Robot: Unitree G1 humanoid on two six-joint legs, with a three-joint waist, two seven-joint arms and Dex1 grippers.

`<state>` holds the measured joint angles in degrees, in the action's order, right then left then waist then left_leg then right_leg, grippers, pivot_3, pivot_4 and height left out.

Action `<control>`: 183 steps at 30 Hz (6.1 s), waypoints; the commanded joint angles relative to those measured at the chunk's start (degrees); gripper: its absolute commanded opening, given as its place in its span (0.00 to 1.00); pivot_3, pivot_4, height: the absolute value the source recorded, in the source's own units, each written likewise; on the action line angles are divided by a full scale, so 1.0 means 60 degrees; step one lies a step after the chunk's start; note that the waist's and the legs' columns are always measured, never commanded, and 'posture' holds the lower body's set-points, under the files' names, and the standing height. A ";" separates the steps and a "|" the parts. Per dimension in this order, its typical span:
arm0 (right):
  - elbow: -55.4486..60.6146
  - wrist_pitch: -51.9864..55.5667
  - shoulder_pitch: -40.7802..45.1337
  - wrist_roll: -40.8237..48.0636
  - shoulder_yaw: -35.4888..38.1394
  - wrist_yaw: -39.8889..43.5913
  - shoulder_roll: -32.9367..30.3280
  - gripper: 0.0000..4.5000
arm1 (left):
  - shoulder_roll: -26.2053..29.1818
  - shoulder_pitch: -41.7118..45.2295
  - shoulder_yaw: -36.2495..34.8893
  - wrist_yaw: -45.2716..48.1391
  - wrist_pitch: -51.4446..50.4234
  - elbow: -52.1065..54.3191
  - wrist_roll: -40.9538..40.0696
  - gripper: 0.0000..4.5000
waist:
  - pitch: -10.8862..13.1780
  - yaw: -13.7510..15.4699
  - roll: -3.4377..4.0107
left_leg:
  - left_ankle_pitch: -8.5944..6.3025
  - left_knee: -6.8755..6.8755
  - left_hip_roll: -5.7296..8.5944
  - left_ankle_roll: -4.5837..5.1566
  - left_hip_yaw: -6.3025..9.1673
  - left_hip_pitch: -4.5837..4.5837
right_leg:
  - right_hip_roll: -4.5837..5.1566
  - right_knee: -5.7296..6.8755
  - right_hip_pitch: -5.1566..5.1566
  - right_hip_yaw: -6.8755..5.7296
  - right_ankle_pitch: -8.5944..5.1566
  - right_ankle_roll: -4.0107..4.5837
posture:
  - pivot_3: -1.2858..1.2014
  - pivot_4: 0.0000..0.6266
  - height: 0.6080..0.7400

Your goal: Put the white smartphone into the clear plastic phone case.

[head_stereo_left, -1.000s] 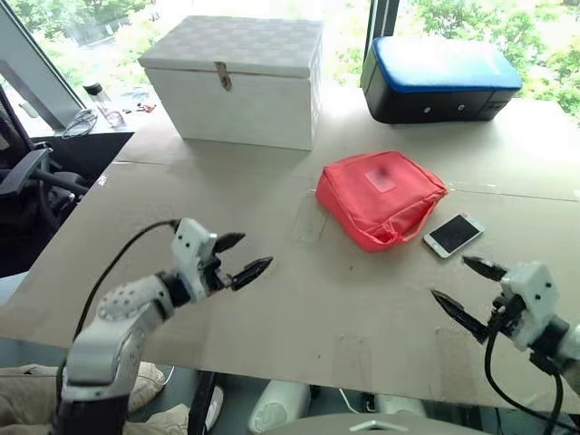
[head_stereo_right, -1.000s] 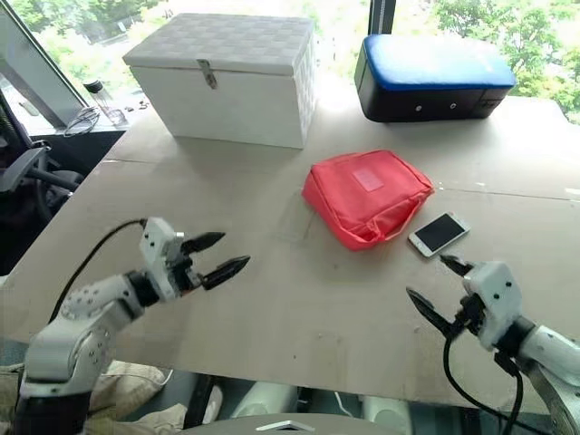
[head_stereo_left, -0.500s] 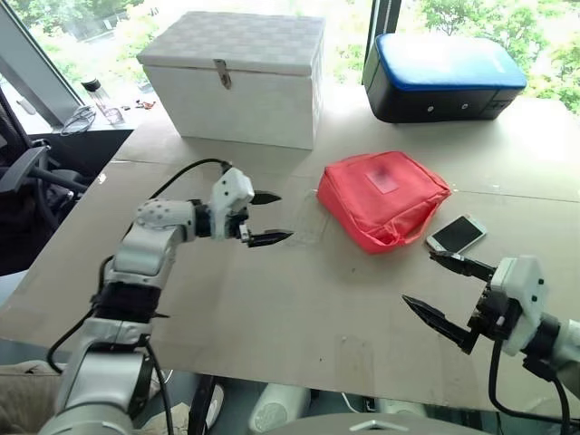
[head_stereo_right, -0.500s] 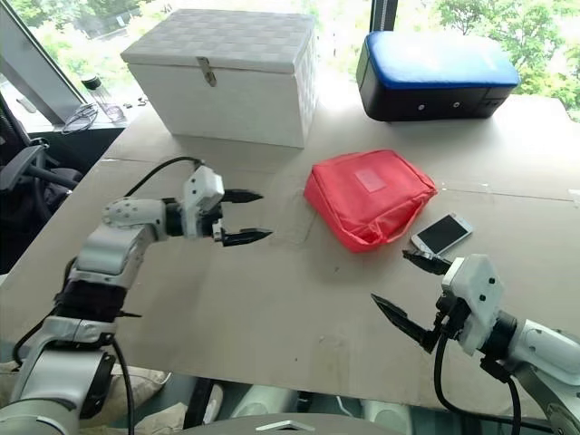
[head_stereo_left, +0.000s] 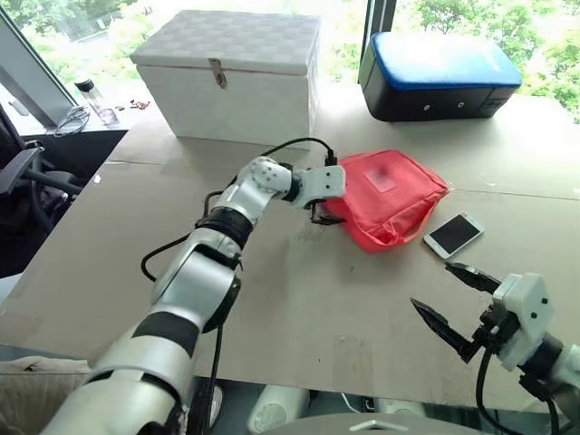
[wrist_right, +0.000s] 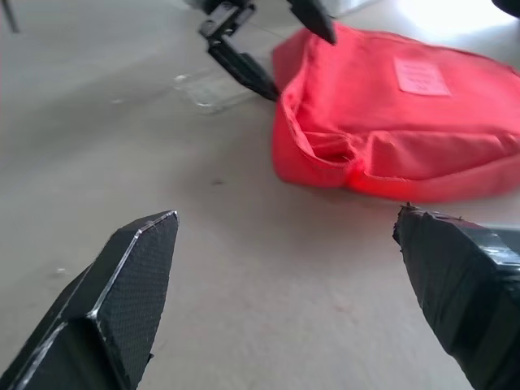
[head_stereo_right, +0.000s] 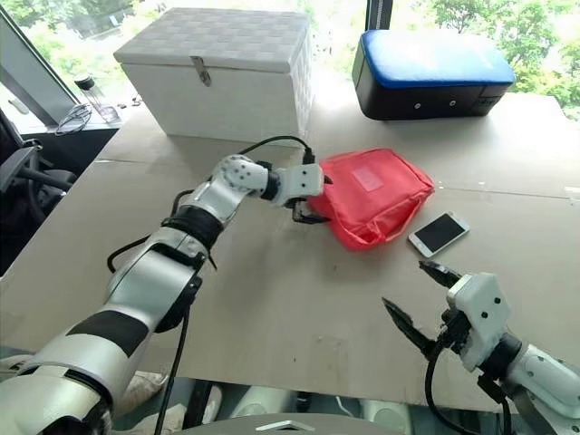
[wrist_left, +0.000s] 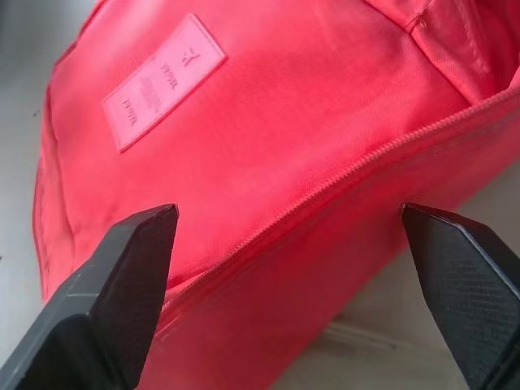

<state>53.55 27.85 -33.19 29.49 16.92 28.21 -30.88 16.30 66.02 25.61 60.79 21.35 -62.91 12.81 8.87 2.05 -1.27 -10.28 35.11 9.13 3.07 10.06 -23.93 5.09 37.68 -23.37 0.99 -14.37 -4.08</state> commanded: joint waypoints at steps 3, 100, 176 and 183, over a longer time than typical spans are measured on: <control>0.0853 0.0122 -0.0336 0.0055 0.0614 -0.0781 0.0433 1.00 | -0.0550 0.0565 0.0256 -0.0052 0.0499 -0.1362 0.0811 0.79 | -0.0003 0.0017 0.0003 | 0.0000 0.0004 0.0002 0.0003 0.0001 0.0001 | -0.0002 0.0007 0.0001 -0.0005 -0.0008 -0.0020 | 0.52 0.24 1.00; -0.1205 0.1796 0.3861 0.4596 0.2598 0.1796 -0.3541 1.00 | 0.2873 -0.4079 -0.1073 0.0941 -0.9131 0.9318 -0.3541 0.71 | 0.0009 -0.0103 0.0004 | -0.0020 0.0035 -0.0048 0.0025 -0.0059 -0.0001 | 0.0017 -0.0019 0.0004 -0.0022 0.0051 0.0007 | 0.52 0.24 1.00; -0.0950 0.1942 0.3218 0.3111 0.1600 0.1134 -0.3327 1.00 | 0.1220 -0.4364 -0.0217 0.1785 -1.0219 1.0025 -0.1662 0.06 | 0.0008 -0.0201 -0.0008 | -0.0034 0.0193 -0.0045 0.0047 -0.0045 -0.0106 | 0.0000 0.0008 -0.0035 -0.0045 0.0088 -0.0051 | 0.52 0.24 1.00; -0.0979 0.3372 0.3727 0.3138 0.0913 -0.0970 -0.2757 1.00 | 0.1803 -0.4927 -0.1027 0.1324 -1.0510 1.1118 -0.2462 0.72 | 0.0005 -0.0212 -0.0003 | -0.0035 0.0192 -0.0044 0.0045 -0.0048 -0.0114 | 0.0002 0.0000 -0.0040 -0.0039 0.0089 -0.0047 | 0.52 0.24 1.00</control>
<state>47.23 46.52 -12.30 47.17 22.58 26.53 -48.99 26.17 37.22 21.99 69.43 -41.31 0.22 -0.18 8.90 0.77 -1.28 -10.48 36.23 8.87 3.34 9.77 -24.61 5.10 37.67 -23.62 0.78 -13.83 -4.36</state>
